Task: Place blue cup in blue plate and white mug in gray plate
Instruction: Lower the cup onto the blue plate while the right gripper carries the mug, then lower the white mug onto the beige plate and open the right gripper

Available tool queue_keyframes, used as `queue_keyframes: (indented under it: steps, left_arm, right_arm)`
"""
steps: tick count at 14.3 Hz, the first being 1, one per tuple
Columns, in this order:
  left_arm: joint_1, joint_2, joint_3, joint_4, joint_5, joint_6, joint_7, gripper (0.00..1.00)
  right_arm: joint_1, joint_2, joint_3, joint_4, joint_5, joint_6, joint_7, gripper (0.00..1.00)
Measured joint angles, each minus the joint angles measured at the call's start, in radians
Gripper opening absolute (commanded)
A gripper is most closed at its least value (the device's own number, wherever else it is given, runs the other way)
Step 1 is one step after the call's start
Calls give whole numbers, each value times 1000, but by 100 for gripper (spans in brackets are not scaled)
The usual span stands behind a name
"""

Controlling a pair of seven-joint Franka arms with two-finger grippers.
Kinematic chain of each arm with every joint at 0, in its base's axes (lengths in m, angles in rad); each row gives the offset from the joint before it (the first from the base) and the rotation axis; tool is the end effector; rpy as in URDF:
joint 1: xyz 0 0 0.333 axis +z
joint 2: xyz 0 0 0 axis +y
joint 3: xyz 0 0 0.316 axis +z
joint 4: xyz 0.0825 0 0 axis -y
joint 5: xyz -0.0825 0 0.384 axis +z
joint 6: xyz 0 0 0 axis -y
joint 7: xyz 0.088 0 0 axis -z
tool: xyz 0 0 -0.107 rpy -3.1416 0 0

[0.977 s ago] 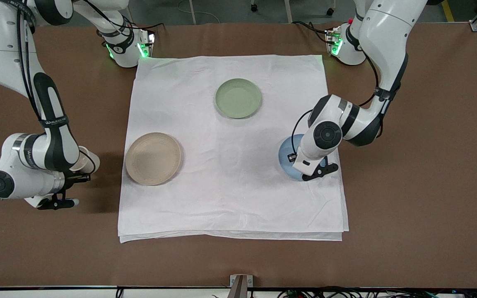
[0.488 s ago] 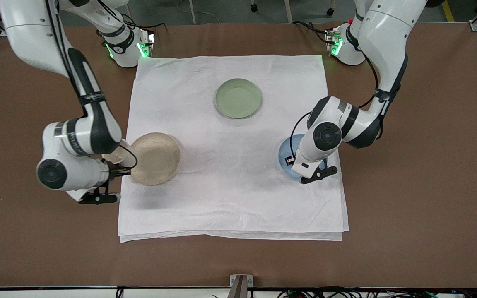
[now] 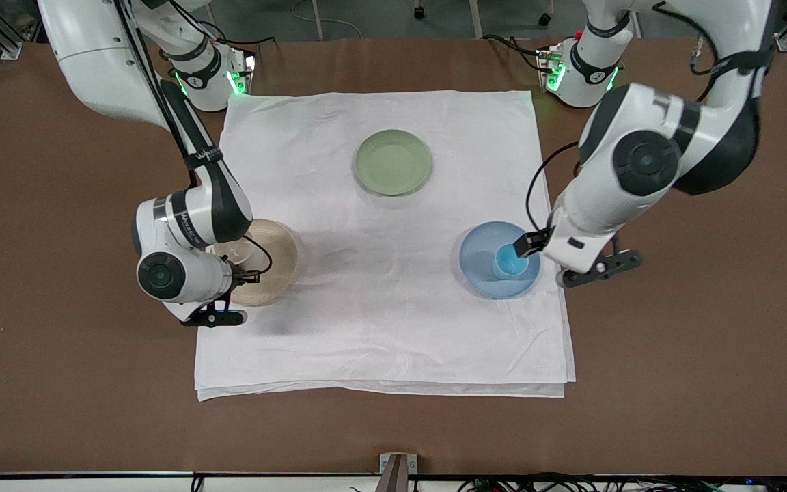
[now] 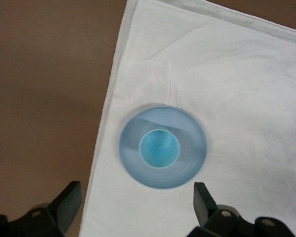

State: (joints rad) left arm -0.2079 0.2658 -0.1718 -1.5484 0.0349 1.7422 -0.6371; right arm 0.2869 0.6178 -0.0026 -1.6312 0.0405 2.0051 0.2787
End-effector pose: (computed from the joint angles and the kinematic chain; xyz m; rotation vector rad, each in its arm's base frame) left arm 0.5946 -0.2221 0.4928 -3.0912 -0.3957 0.1010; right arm 0.6334 0.1878 0.2411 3.0825 -0.0241 -0.3771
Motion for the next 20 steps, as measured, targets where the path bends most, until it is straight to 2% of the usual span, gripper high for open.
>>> queue_keyframes:
  steps: [3,6,12,13,14,20]
  left_arm:
    - [102,-102,3,0,-1,-91,184,100]
    - [176,-170,5,-1,-1,-106,333,99]
    - [248,-204,15,42,-30,-102,538,99]
    - [267,-204,16,54,-36,-102,567,99]
    - [286,-204,17,61,-38,-102,585,100]
    - [312,-218,18,65,-39,-132,590,100]
  right_arm:
    - [42,42,0,-49,0,112,70,0]
    - [47,40,-6,-55,0,116,75,1]
    - [46,39,-14,-55,0,102,76,3]
    - [45,39,-17,-55,0,102,76,28]
    - [44,39,-20,-55,0,102,77,99]
    - [13,2,-27,-39,0,44,127,100]
